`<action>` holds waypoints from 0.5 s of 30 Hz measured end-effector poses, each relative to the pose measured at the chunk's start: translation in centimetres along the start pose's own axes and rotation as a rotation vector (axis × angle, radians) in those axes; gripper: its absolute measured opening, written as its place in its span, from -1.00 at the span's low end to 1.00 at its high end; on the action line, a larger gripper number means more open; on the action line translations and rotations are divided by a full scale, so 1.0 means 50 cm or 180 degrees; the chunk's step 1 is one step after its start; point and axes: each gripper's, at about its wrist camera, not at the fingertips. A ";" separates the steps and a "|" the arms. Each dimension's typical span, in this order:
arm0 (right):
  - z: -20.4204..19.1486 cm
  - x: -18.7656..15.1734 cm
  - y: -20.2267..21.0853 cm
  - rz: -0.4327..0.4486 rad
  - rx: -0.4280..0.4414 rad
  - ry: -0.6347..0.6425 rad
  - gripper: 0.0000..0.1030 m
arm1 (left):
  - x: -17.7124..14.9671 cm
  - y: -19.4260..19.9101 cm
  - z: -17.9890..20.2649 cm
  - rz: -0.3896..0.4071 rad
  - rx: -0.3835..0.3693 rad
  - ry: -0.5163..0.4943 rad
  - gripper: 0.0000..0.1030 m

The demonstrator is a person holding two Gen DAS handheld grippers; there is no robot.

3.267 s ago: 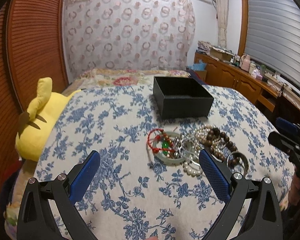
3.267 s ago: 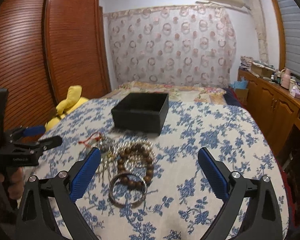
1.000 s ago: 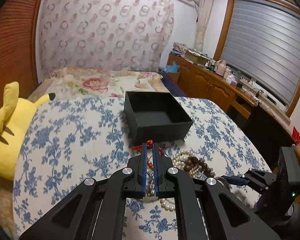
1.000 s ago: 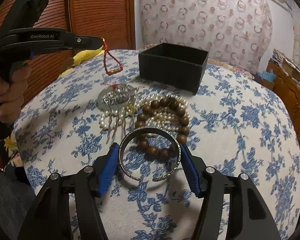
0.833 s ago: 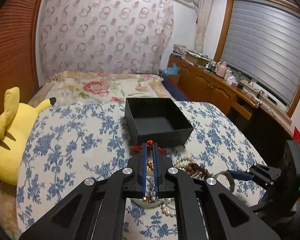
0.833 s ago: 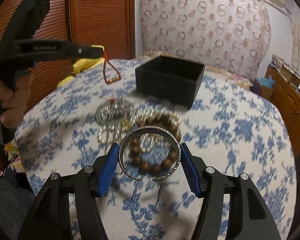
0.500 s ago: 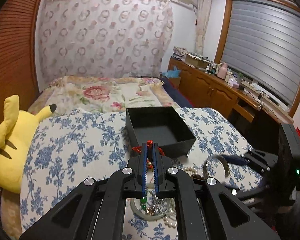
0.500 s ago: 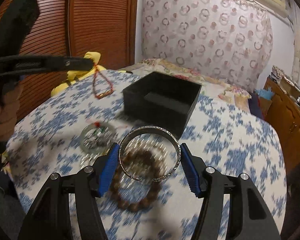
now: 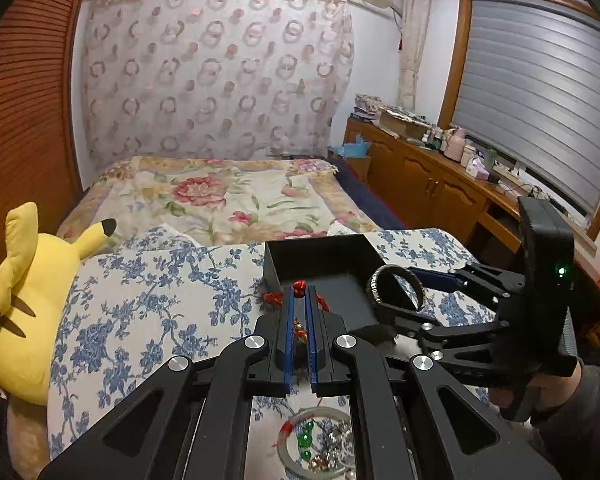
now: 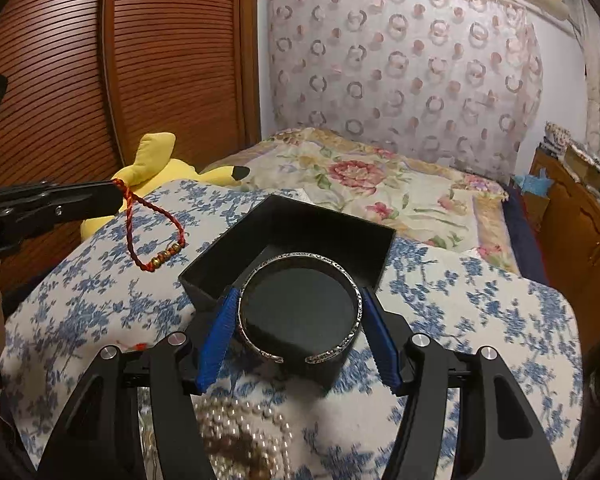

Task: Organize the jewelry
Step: 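Carry the silver bangle and red bracelet into the black box while both tools release them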

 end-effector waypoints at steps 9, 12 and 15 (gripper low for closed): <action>0.009 0.002 -0.006 0.0057 0.0055 -0.0067 0.26 | 0.010 -0.045 0.012 -0.0065 0.0028 -0.0037 -0.91; 0.020 0.002 0.020 0.0107 0.0051 -0.0112 0.27 | 0.014 -0.060 0.021 -0.0081 0.0028 -0.0056 -0.91; 0.036 -0.002 0.050 0.0137 -0.0021 -0.0135 0.27 | 0.015 -0.077 0.026 -0.0113 0.0010 -0.0027 -0.91</action>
Point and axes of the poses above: each gripper's, at about its wrist camera, not at the fingertips, and y roughly against the way its jaws point, z to its right, x to its top, and after that the axes turned 15 degrees about z, right-handed
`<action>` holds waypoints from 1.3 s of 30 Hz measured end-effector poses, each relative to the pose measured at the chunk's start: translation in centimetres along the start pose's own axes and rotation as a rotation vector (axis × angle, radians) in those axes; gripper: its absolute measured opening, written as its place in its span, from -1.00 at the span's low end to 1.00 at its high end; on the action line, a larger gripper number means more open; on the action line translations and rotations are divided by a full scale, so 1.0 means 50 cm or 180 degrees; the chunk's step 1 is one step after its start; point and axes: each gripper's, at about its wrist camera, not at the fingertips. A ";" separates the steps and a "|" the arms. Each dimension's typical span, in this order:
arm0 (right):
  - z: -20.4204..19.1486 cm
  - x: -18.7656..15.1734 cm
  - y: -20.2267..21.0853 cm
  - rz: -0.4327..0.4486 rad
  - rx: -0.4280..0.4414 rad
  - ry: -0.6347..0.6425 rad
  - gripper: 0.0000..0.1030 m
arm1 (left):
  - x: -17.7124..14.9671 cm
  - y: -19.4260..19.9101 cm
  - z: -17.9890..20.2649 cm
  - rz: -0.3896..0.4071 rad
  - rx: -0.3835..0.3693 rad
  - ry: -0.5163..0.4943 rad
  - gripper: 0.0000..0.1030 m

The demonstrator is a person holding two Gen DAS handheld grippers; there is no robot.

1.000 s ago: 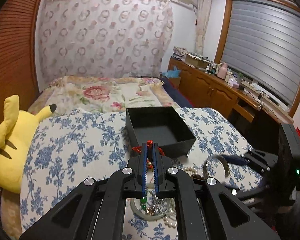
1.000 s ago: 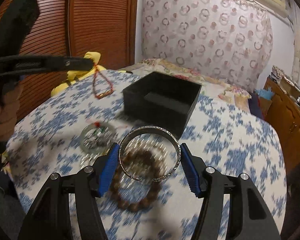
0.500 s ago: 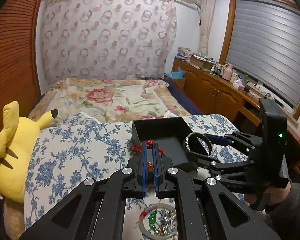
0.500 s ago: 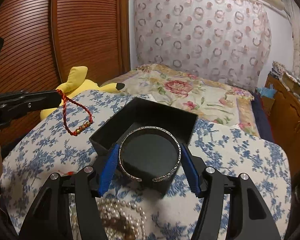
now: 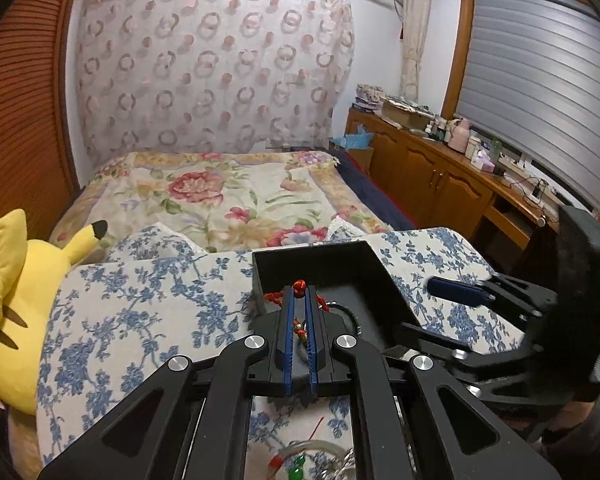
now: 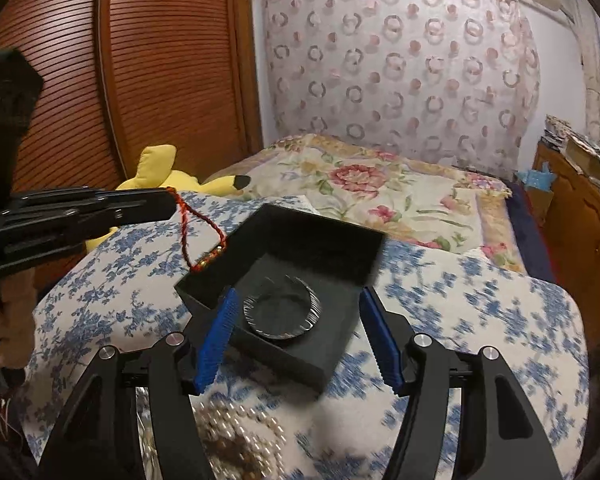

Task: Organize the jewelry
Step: 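Carry the silver bangle and red bracelet into the black box while both tools release them, then grasp the wooden bead bracelet with the right tool while the left tool grasps the silver hairpins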

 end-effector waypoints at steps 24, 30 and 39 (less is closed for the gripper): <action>-0.031 -0.104 0.108 -0.0178 0.0140 -0.0028 0.13 | -0.073 0.024 -0.009 -0.0160 0.0046 -0.0060 0.27; -0.043 -0.139 0.116 -0.0370 0.0184 0.0007 -0.19 | -0.118 0.049 -0.038 -0.0228 0.0114 -0.0059 0.57; -0.048 -0.181 0.127 -0.0606 0.0145 0.0051 -0.57 | -0.193 0.062 -0.082 -0.0512 0.0240 -0.0087 0.66</action>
Point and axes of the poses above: each gripper's, at about its wrist camera, not at the fingertips, and y roughly against the way its jaws point, z to its right, x to its top, and after that the axes turned 15 degrees about z, right-handed
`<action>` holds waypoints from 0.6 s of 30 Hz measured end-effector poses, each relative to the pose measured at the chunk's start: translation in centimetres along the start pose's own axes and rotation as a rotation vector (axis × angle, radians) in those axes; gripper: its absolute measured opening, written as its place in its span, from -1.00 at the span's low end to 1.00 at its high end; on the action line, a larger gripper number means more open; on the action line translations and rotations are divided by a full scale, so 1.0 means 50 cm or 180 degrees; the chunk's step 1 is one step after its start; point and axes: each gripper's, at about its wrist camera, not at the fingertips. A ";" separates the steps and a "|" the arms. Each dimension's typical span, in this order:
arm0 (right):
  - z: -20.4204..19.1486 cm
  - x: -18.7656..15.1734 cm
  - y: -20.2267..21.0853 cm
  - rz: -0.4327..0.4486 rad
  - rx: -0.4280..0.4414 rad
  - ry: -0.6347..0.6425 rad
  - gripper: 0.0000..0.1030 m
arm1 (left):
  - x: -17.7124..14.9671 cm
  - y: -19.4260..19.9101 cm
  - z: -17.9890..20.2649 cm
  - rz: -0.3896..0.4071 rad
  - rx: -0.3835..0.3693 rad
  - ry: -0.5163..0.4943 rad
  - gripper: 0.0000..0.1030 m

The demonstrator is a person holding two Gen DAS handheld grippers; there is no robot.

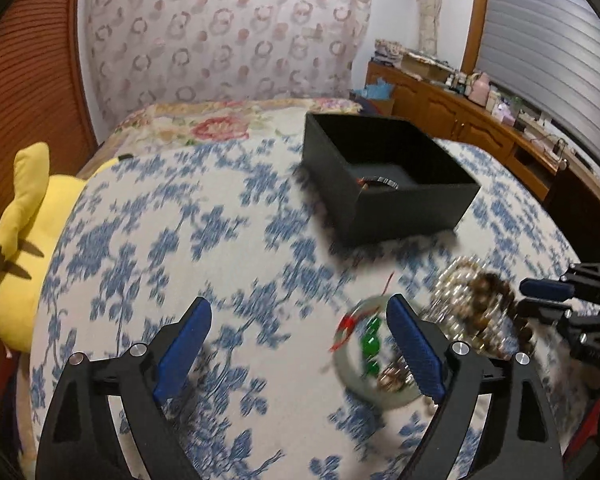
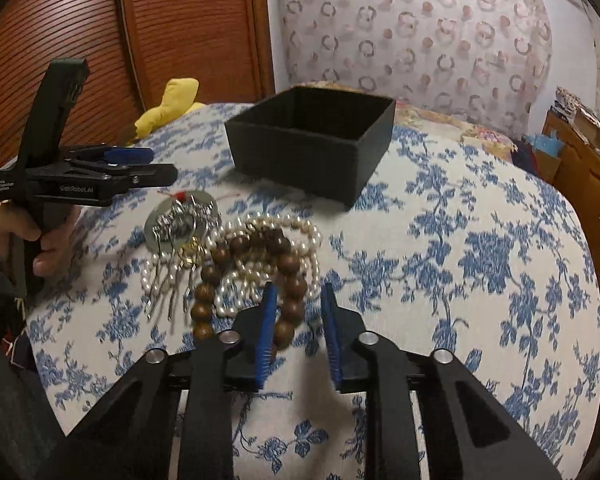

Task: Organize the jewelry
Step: 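Grasp the wooden bead bracelet with the right tool while the left tool grasps the silver hairpins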

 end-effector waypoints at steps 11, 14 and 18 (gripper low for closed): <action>-0.010 -0.001 -0.017 -0.0096 -0.0003 -0.0044 -0.57 | -0.026 0.000 -0.009 -0.0130 0.0004 0.0001 0.66; -0.008 -0.002 -0.024 -0.0137 -0.0050 -0.0041 -0.57 | -0.027 0.011 -0.001 -0.0105 -0.0046 0.0021 0.66; -0.010 -0.002 -0.026 -0.0139 -0.0071 -0.0004 -0.58 | -0.027 0.027 0.025 -0.0067 -0.0150 -0.0027 0.66</action>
Point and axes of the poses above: each gripper's, at about its wrist camera, not at the fingertips, and y roughly against the way its jaws point, z to its right, x to its top, and after that the axes turned 15 degrees about z, right-handed
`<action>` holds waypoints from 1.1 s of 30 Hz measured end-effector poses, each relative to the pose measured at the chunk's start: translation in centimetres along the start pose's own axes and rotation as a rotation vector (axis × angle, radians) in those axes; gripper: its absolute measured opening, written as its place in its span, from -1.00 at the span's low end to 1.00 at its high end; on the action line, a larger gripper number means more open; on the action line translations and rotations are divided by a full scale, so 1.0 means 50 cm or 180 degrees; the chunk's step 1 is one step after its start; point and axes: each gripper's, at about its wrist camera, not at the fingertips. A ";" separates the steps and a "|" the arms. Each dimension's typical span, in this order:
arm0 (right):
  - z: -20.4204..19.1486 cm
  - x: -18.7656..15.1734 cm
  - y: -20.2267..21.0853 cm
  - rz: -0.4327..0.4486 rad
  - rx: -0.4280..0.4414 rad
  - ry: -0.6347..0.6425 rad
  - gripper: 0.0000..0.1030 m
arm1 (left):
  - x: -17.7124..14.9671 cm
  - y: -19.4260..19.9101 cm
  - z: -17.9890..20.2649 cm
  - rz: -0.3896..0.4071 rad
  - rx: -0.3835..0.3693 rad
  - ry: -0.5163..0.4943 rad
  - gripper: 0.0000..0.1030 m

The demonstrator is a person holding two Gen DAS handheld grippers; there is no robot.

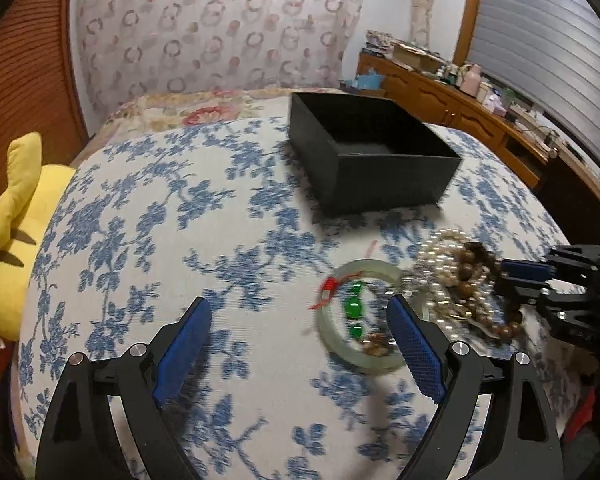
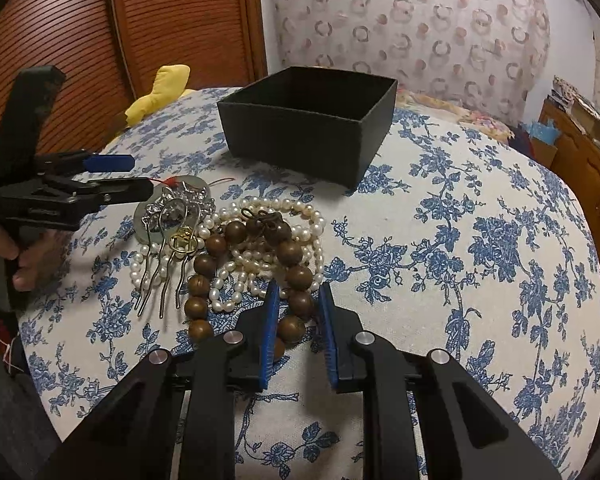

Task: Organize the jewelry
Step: 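Grasp the wooden bead bracelet with the right tool while the left tool grasps the silver hairpins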

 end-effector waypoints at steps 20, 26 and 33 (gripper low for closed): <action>0.001 0.000 0.002 0.0008 0.0018 -0.0049 -0.61 | 0.022 -0.056 0.067 -0.0148 -0.0739 0.0181 -0.49; 0.000 0.000 0.003 0.0008 0.0018 -0.0050 -0.61 | 0.026 -0.030 0.065 -0.0090 -0.0808 0.0207 -0.80; 0.001 0.000 0.002 0.0008 0.0022 -0.0058 -0.61 | 0.034 0.014 0.081 0.0066 -0.0754 0.0120 -0.87</action>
Point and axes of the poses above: each gripper's, at about its wrist camera, not at the fingertips, and y roughly against the way its jaws point, z to its right, x to its top, and after that the axes turned 15 degrees about z, right-handed
